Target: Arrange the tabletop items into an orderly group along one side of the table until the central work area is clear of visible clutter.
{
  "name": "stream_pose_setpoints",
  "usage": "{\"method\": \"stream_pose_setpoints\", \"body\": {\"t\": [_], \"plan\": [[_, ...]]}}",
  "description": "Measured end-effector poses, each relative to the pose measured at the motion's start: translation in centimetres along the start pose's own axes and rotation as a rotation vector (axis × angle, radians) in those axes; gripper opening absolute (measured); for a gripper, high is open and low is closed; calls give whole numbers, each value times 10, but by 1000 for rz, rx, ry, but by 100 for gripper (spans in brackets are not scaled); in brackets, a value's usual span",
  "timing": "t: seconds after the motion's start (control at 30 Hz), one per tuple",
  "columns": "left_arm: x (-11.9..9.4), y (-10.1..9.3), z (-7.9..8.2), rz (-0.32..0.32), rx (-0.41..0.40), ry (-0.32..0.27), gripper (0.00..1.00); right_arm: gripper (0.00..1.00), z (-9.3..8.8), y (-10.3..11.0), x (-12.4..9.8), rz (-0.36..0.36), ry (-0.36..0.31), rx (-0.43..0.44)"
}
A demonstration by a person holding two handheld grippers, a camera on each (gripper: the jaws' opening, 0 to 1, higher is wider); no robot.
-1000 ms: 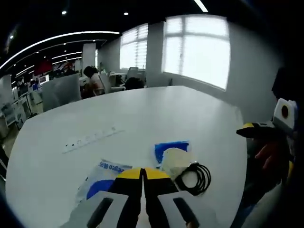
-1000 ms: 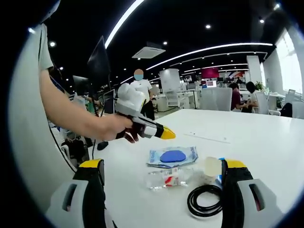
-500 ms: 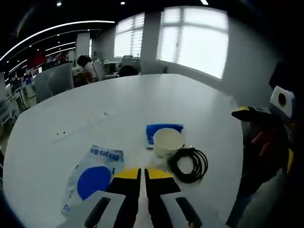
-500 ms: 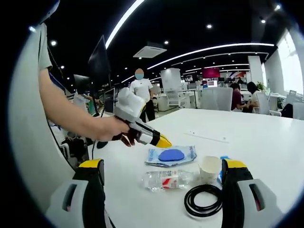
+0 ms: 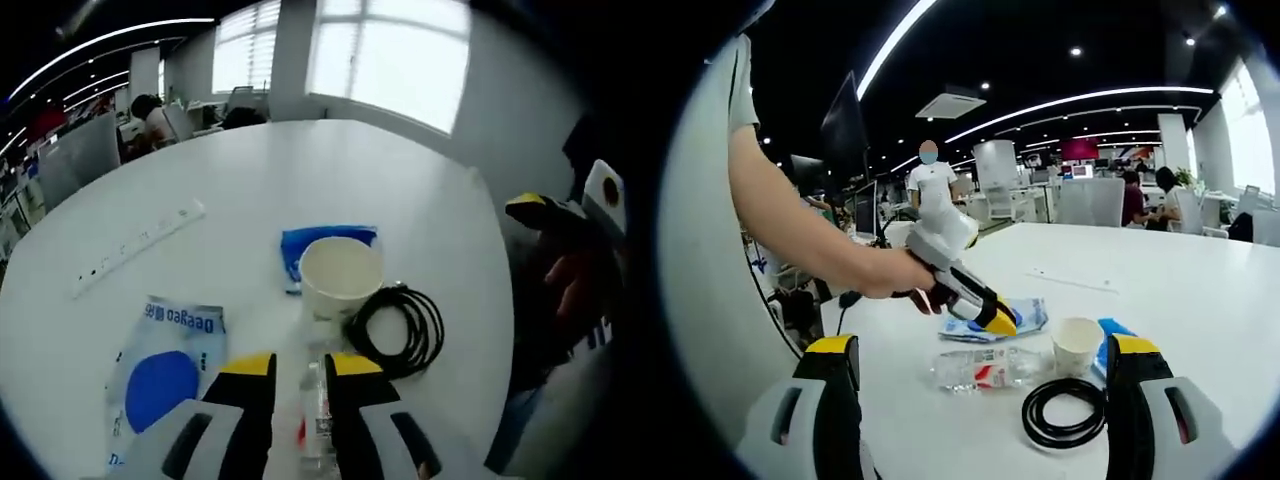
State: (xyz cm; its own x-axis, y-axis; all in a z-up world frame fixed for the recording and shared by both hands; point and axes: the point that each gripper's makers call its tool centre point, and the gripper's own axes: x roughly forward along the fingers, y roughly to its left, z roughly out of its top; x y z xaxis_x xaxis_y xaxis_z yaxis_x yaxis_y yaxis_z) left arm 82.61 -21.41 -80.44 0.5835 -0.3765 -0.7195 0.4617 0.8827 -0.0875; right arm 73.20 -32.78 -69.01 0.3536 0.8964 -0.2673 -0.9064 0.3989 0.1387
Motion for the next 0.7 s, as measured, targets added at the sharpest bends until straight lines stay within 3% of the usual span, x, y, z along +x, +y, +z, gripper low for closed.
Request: {"method": "stream_pose_setpoints", "body": {"t": [0.47,0.7], "plan": [[42,-12,-2,-90,42,102,23,99,-5,-16,-11,-48,7,14],[54,-13,-6,-119,10,138,24,99,-8,-21,-17,-66,11,16]]}}
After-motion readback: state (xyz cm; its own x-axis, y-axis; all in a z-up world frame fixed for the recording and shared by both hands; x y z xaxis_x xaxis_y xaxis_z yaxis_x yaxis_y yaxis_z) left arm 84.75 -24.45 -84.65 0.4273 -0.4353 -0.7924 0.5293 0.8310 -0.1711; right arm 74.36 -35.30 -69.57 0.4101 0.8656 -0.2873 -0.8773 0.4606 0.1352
